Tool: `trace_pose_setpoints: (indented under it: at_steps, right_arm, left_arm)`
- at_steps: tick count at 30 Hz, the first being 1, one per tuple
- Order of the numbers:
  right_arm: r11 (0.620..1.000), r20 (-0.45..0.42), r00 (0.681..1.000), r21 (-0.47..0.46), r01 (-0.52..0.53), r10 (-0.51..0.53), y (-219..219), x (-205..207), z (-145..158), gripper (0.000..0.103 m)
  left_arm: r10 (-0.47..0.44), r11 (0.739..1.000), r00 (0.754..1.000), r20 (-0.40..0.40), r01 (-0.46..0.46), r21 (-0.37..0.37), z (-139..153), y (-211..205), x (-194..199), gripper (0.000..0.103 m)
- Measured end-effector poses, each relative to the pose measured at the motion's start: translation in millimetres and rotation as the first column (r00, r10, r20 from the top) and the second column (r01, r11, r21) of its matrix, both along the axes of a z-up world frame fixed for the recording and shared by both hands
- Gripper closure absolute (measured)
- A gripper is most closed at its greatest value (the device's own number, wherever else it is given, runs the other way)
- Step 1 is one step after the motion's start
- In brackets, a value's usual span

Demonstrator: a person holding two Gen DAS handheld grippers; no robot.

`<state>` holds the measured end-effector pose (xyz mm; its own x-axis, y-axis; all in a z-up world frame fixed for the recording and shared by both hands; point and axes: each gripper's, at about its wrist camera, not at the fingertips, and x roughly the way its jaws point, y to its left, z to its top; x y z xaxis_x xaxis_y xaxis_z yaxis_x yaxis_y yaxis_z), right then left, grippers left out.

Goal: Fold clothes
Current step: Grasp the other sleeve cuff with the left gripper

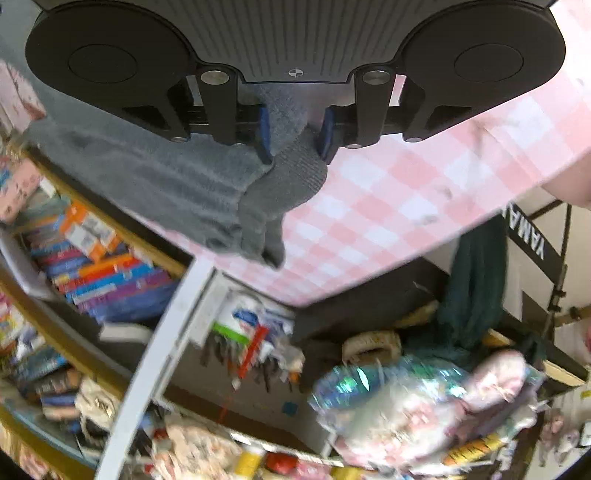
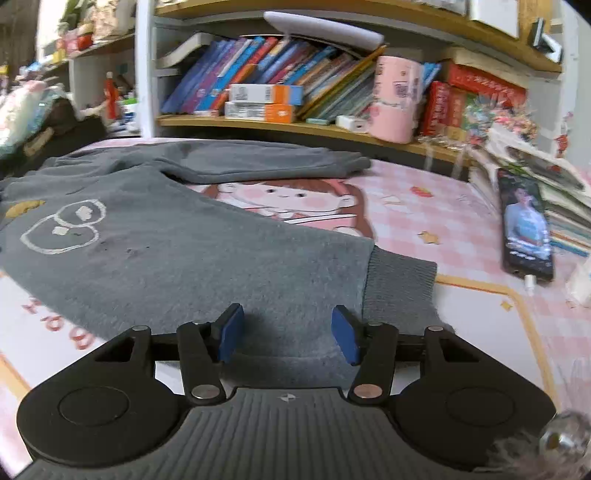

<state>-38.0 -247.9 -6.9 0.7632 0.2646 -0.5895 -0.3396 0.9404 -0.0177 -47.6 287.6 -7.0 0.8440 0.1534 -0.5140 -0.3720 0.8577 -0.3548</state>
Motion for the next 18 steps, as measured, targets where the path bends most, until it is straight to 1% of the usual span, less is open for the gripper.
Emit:
trace_pose_setpoints:
  at_steps: [2, 3, 5, 8, 9, 10, 11, 12, 13, 18]
  right_arm:
    - [0.999, -0.005, 0.999, 0.010, -0.037, 0.037, 6.9, -3.1, -0.1, 0.049]
    - [0.999, -0.003, 0.999, 0.007, -0.050, 0.050, 10.8, -4.5, -0.1, 0.048]
    - [0.998, 0.002, 0.998, -0.006, -0.055, 0.055, 16.2, -5.4, 0.5, 0.048]
    - [0.999, 0.002, 0.999, -0.003, -0.043, 0.043, 15.5, -4.0, 0.7, 0.048]
    - [0.999, 0.002, 0.999, -0.002, -0.035, 0.035, 14.5, -3.2, 0.8, 0.050]
    - [1.000, 0.005, 1.000, -0.004, -0.016, 0.016, 12.3, -1.3, 0.8, 0.056]
    - [1.000, 0.007, 1.000, -0.002, 0.004, -0.004, 9.9, 0.9, 0.9, 0.060]
    - [1.000, 0.010, 1.000, -0.003, 0.029, -0.029, 7.5, 3.5, 0.7, 0.067]
    - [0.999, 0.014, 0.999, -0.006, 0.053, -0.053, 5.0, 5.6, 0.3, 0.070]
    - [0.997, 0.024, 0.996, -0.004, 0.081, -0.081, 1.4, 7.5, -1.4, 0.070]
  left_arm:
    - [0.021, 1.000, 1.000, -0.008, -0.021, 0.019, 2.8, 2.4, -1.4, 0.079]
    - [0.024, 0.999, 1.000, -0.018, -0.023, 0.042, 3.1, 0.6, -1.7, 0.079]
    - [0.021, 0.997, 0.999, -0.031, -0.019, 0.074, 3.0, -2.9, -2.5, 0.079]
    - [0.020, 0.997, 0.999, -0.034, -0.018, 0.071, 1.8, -3.9, -3.7, 0.079]
    - [0.020, 0.997, 0.999, -0.035, -0.018, 0.070, 1.4, -4.2, -4.1, 0.079]
    - [0.020, 0.997, 0.999, -0.036, -0.017, 0.069, 1.0, -4.5, -4.5, 0.078]
    - [0.019, 0.998, 0.999, -0.037, -0.017, 0.068, 0.6, -4.8, -4.9, 0.078]
    - [0.019, 0.998, 0.999, -0.038, -0.017, 0.068, 0.2, -5.2, -5.3, 0.077]
    - [0.019, 0.998, 0.999, -0.039, -0.016, 0.067, -0.2, -5.5, -5.7, 0.076]
    - [0.017, 0.998, 0.999, -0.044, -0.015, 0.062, -2.2, -7.0, -7.8, 0.071]
